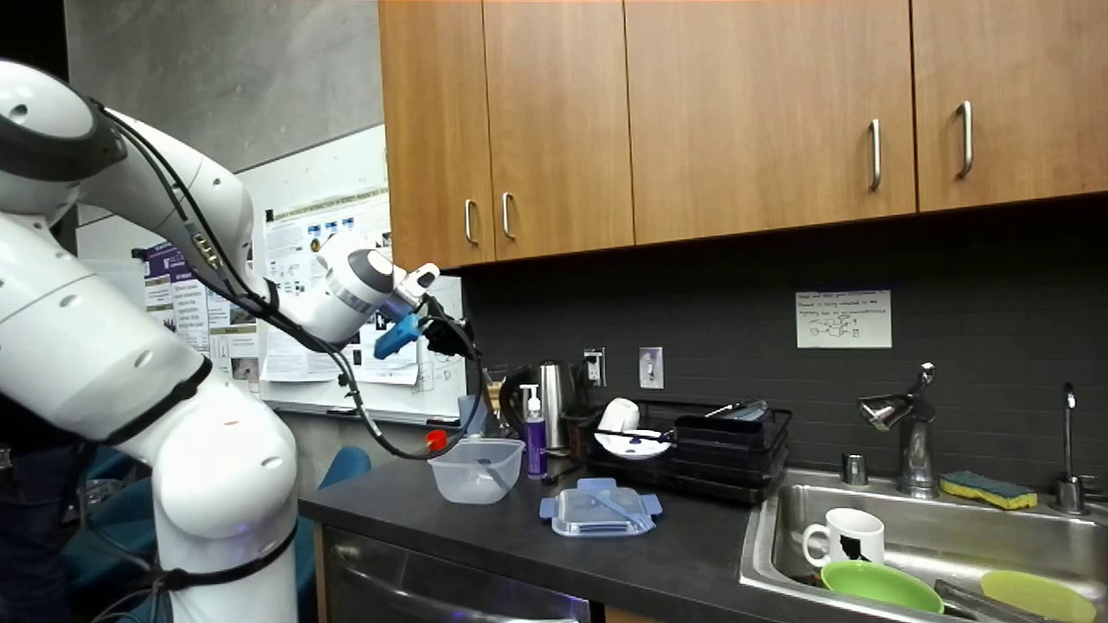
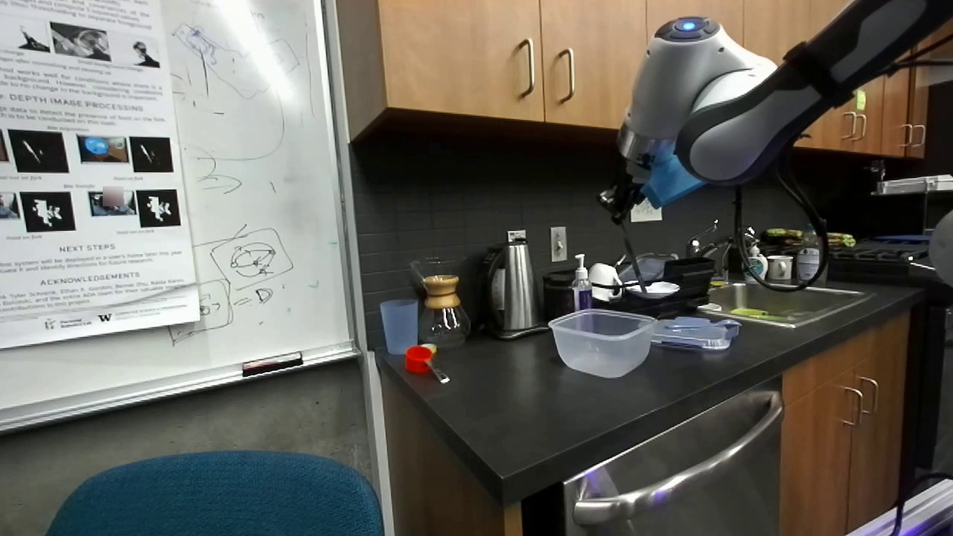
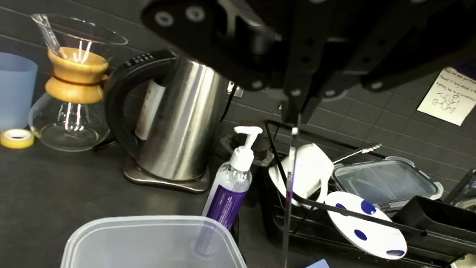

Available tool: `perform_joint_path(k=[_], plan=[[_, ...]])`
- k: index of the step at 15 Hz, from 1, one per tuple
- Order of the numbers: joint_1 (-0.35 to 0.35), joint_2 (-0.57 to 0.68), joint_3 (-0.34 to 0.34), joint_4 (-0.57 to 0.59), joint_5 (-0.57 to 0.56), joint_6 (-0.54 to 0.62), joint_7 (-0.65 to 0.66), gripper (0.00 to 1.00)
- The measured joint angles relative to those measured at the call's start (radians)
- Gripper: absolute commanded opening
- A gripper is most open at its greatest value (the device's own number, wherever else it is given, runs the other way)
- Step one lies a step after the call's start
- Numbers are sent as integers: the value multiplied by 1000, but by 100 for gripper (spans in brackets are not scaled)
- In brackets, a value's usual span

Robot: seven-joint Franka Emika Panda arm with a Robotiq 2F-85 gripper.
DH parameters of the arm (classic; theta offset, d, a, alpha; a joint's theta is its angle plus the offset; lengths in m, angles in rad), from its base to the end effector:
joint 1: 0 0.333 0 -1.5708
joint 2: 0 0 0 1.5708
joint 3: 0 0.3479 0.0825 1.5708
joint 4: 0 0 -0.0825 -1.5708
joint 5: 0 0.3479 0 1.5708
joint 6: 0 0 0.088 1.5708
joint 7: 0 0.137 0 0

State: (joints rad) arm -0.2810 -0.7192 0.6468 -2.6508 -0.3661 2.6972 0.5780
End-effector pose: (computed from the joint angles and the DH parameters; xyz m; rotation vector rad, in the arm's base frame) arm 0.3390 0.1669 0.5066 2.5654 0.1083 1.0897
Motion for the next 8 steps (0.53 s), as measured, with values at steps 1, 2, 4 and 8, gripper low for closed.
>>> perform_joint_path(k=[1,2,4,8], plan=[[0,0,10,0,0,-4,1,1],[0,2,20,0,0,-6,1,1],[-1,7,41,0,0,-6,3,1],[-4,19,79,-2,0,-4,4,1]])
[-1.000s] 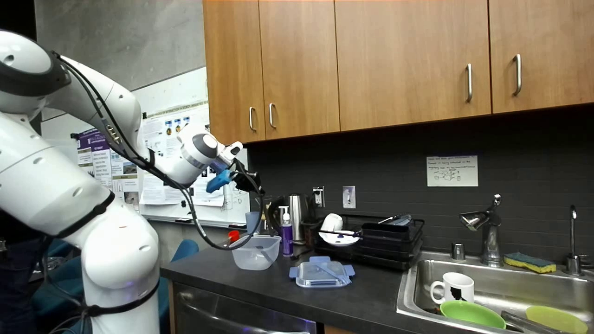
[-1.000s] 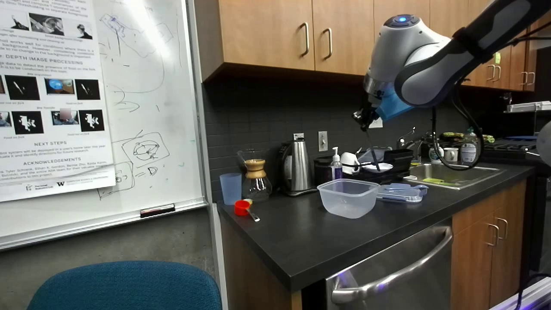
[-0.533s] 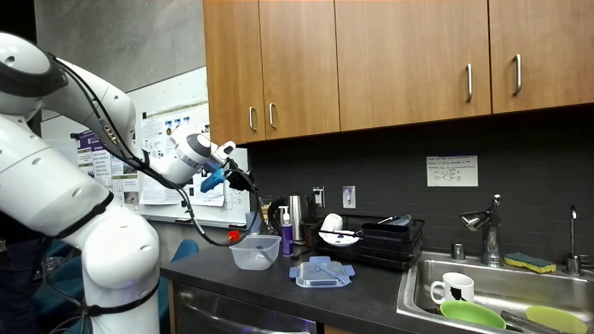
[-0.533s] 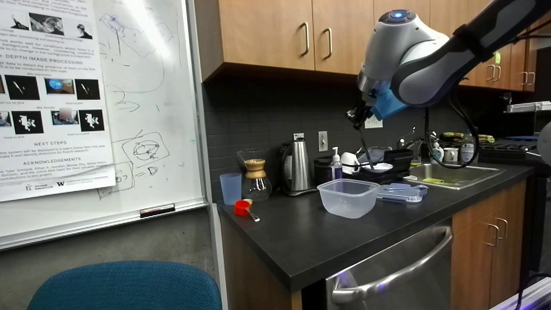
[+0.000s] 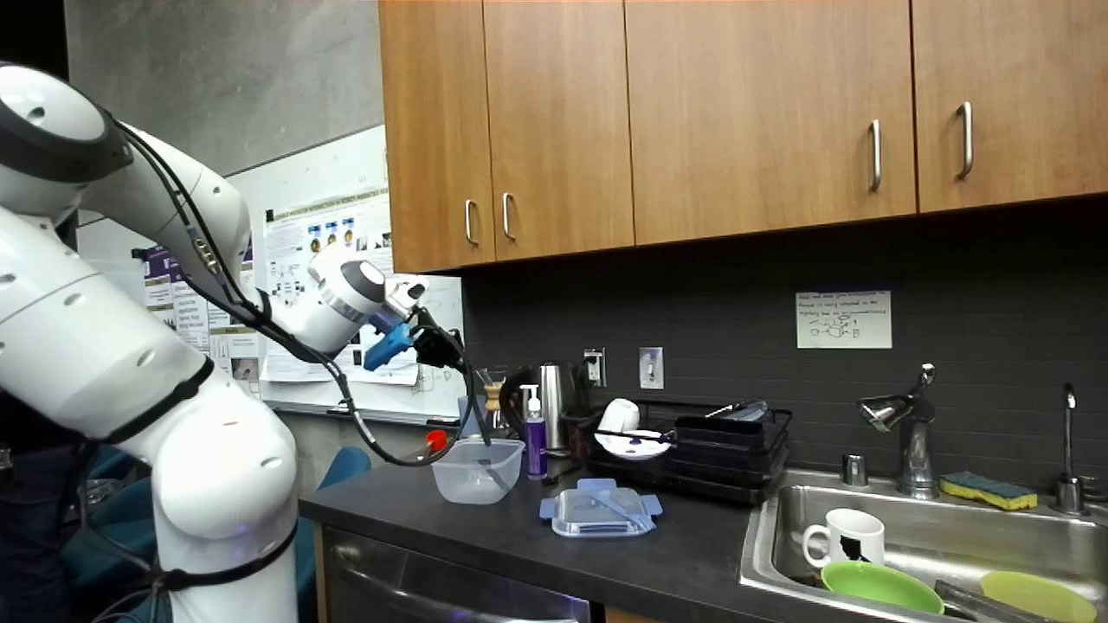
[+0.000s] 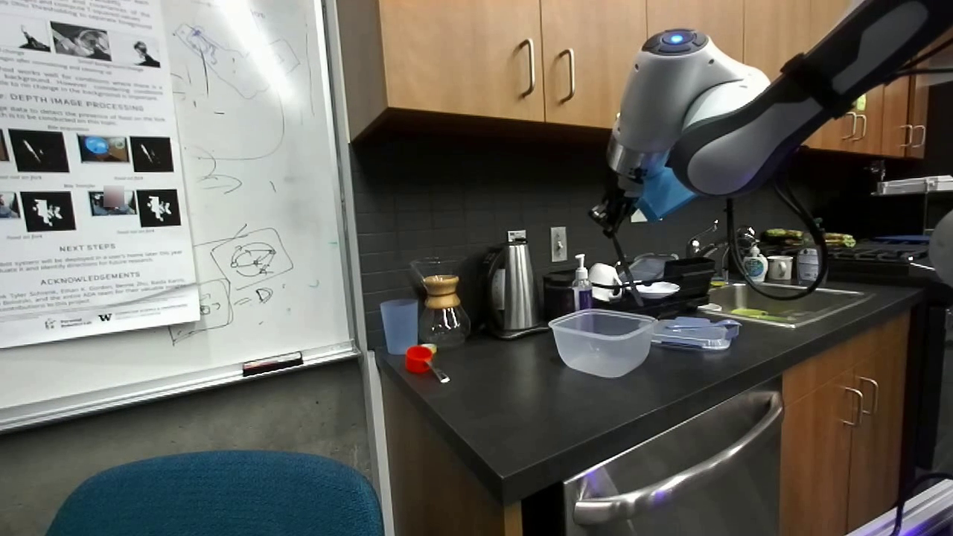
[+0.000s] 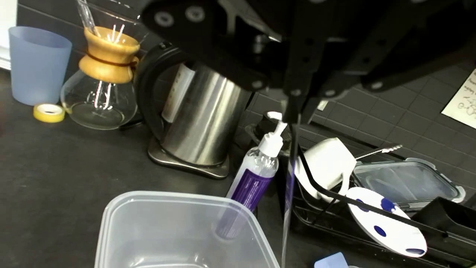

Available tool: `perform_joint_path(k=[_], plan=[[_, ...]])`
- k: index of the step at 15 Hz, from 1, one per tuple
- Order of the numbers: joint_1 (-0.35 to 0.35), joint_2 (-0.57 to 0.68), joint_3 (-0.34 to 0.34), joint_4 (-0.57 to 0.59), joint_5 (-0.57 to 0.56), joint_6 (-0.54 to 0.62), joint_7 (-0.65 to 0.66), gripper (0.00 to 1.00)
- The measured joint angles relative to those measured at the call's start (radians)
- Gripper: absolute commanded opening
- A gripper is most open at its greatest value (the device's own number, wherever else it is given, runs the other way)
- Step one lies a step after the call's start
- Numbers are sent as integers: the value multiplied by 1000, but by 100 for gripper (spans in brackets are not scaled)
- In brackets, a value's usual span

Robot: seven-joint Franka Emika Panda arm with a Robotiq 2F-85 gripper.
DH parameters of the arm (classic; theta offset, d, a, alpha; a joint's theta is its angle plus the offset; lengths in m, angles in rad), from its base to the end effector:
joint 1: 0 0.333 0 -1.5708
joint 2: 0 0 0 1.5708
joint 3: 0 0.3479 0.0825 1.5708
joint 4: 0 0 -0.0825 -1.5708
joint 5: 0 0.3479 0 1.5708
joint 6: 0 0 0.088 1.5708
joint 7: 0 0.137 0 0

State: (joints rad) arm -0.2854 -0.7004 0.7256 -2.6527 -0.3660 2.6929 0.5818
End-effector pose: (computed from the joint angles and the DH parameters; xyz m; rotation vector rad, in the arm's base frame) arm 0.3341 0.1918 0.4865 2.5567 0.2027 1.0476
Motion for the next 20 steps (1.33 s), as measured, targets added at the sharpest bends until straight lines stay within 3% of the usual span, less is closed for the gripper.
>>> perform_joint_path(k=[5,6,7,17,20], plan=[[-2,27,21,-1,0,15,-2,1],[-2,33,21,-1,0,18,-3,8],[-2,39,21,-1,-1,22,-4,29],[-33,69,20,3,-3,29,-26,94],[-40,66,6,5,-3,32,-26,100]])
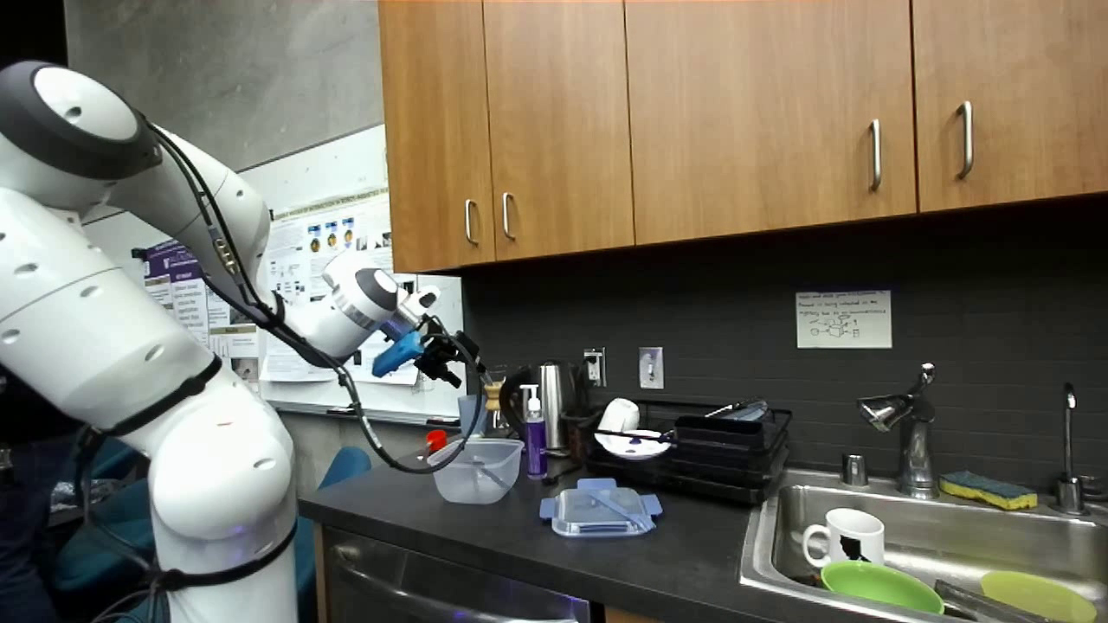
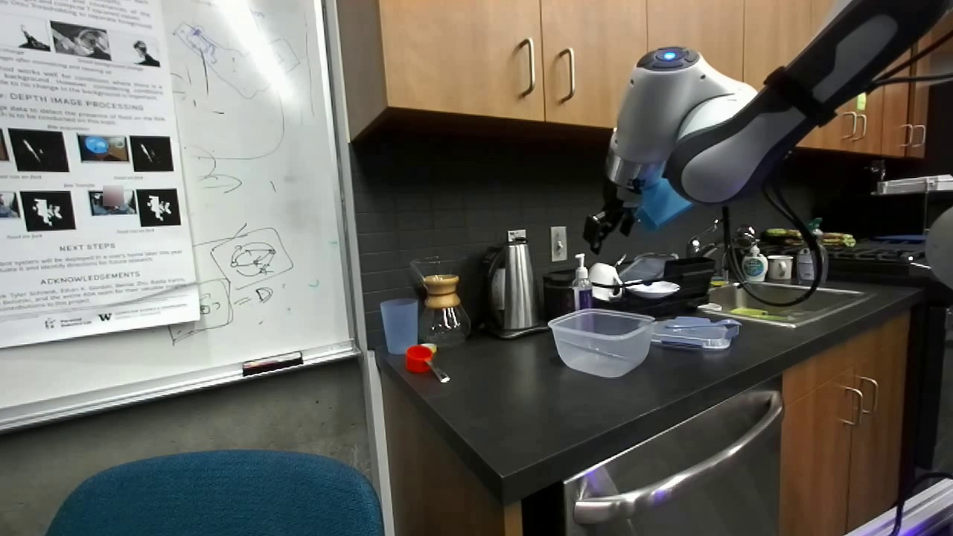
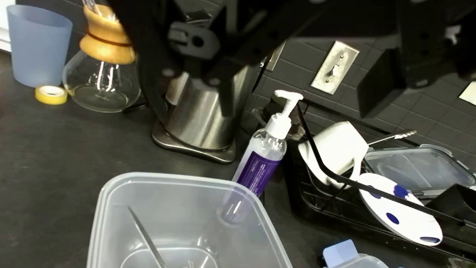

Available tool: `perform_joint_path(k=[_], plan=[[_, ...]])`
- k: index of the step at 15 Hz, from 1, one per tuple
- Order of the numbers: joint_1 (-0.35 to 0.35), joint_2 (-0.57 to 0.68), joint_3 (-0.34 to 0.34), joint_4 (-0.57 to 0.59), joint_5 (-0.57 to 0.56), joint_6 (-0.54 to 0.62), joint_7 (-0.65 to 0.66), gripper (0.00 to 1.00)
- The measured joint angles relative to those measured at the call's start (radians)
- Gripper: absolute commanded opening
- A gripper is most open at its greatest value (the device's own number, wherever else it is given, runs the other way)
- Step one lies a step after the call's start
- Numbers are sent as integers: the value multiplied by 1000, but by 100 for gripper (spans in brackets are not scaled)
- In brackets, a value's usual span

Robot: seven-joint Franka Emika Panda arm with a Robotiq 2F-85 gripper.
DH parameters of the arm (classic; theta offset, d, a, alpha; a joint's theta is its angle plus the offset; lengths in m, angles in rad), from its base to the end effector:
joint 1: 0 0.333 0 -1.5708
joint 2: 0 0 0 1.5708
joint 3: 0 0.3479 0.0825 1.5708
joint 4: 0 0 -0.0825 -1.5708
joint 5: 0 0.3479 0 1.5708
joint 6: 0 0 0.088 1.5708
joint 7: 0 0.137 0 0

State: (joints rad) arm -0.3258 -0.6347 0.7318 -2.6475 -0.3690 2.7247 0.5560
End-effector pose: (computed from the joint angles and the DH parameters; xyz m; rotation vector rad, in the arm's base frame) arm 0.3514 0.1824 0.4732 2.5923 0.2187 0.9951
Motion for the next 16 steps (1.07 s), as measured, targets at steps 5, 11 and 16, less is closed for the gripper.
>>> perform_joint_path(k=[5,11,16], plan=[[29,-69,-156,-17,22,-21,-16,100],[4,-171,-480,-49,98,-47,-78,100],[-118,-57,-591,-23,159,-66,-73,100]])
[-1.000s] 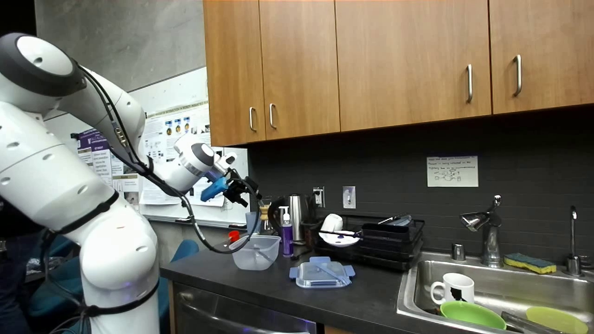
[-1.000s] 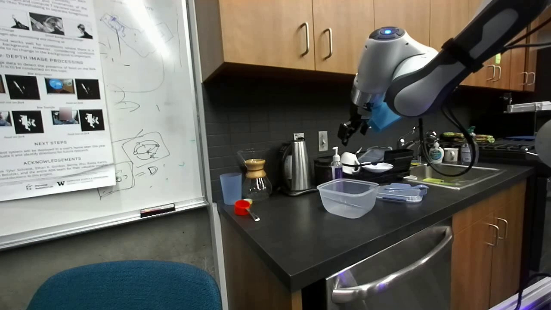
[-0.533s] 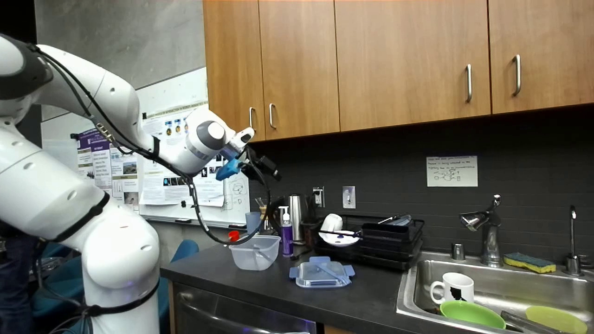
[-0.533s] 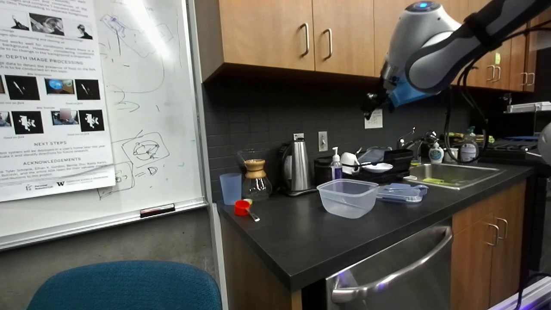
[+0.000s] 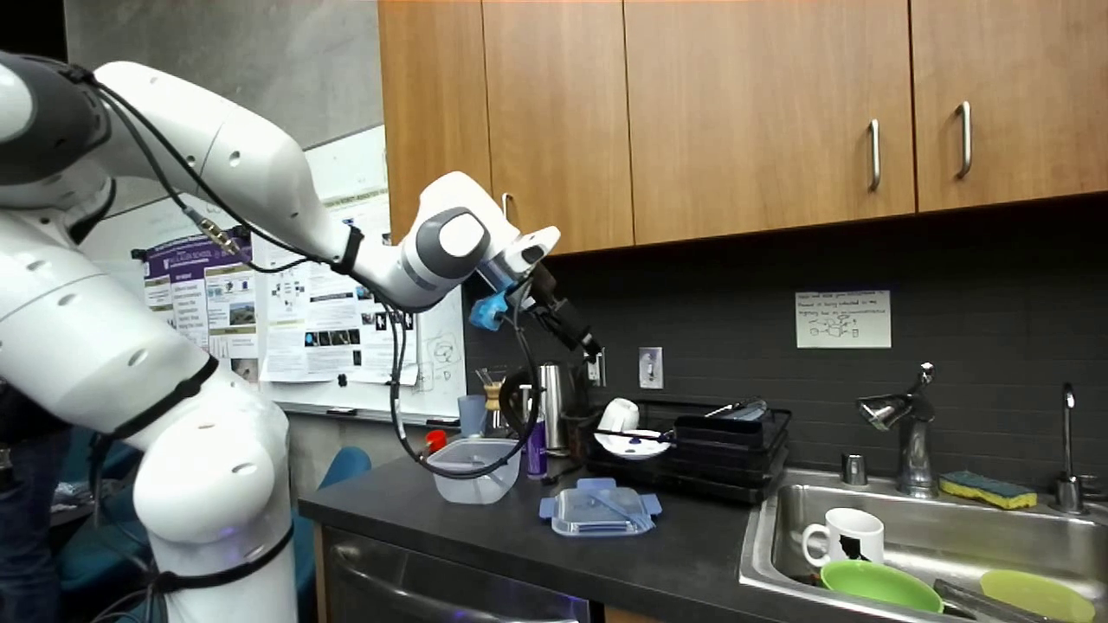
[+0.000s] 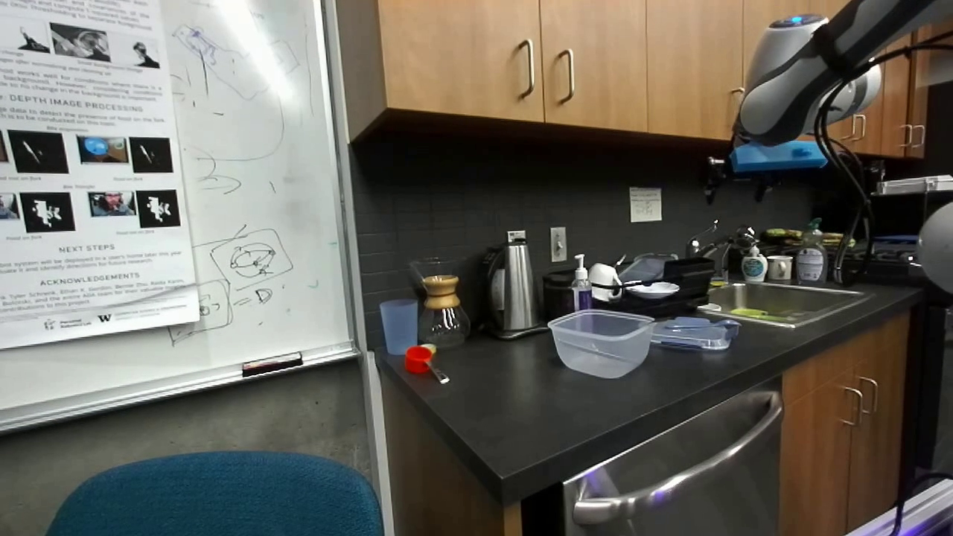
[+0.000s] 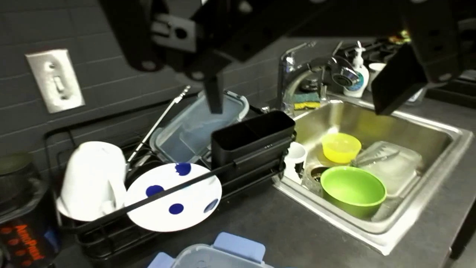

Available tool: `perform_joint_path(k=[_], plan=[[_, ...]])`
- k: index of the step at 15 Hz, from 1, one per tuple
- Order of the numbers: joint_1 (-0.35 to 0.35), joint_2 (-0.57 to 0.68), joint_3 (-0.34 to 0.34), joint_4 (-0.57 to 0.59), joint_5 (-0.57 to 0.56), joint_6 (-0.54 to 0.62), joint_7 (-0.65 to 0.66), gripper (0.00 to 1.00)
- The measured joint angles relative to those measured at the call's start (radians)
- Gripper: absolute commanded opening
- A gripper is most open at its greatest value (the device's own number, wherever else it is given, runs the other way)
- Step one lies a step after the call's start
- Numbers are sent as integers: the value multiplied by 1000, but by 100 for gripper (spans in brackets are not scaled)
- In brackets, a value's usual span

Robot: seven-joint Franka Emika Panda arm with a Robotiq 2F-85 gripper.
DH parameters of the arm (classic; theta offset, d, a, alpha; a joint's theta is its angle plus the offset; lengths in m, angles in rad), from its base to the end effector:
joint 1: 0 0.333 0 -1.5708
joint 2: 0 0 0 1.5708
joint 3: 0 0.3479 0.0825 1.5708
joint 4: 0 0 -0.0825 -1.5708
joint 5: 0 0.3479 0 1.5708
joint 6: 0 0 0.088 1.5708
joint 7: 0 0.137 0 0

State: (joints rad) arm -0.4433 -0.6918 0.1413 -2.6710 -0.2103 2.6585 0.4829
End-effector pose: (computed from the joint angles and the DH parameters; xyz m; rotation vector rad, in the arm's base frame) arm 0.3368 -0.0943 0.5367 2.6440 -0.8657 0.9888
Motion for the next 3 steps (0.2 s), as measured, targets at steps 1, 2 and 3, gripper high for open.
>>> perform_joint_path(k=[1,2,3], plan=[[-13,41,-9,15,13,-2,5,100],[-18,67,-12,24,15,2,4,100],[-17,77,-14,25,14,6,4,100]])
